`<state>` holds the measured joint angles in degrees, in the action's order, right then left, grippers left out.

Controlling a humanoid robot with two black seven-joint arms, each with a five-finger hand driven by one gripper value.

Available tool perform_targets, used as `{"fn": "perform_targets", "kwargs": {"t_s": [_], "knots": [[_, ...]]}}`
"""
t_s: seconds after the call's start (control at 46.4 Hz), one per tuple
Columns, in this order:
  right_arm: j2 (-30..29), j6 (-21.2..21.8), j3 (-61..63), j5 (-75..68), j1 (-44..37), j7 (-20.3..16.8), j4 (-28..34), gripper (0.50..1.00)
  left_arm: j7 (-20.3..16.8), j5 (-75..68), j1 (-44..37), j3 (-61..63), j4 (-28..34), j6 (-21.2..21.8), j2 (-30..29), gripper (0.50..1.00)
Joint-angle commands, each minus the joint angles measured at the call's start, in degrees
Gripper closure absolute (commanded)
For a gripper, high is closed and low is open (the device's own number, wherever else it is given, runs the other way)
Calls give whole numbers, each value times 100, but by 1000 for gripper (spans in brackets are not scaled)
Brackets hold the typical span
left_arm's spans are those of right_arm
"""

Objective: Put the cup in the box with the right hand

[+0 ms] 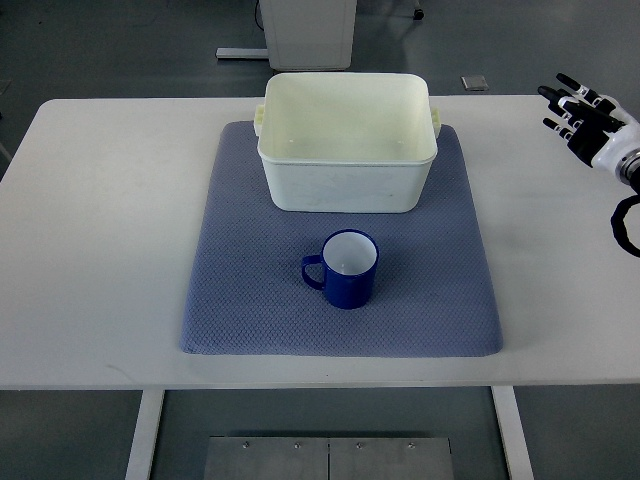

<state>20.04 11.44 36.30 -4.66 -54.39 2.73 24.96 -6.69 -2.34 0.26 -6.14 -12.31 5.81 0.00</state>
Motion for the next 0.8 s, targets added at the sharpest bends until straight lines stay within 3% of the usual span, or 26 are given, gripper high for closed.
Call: {"fn": "perform_targets", "kwargs": {"t_s": [0.0, 0.776], "knots": [[0, -1, 0, 0, 8, 0, 0, 500, 1, -3, 0, 8, 0, -1, 0, 500], [9, 7, 0, 0, 16, 0, 0, 500, 10, -12, 9, 17, 0, 8, 0, 500]]}}
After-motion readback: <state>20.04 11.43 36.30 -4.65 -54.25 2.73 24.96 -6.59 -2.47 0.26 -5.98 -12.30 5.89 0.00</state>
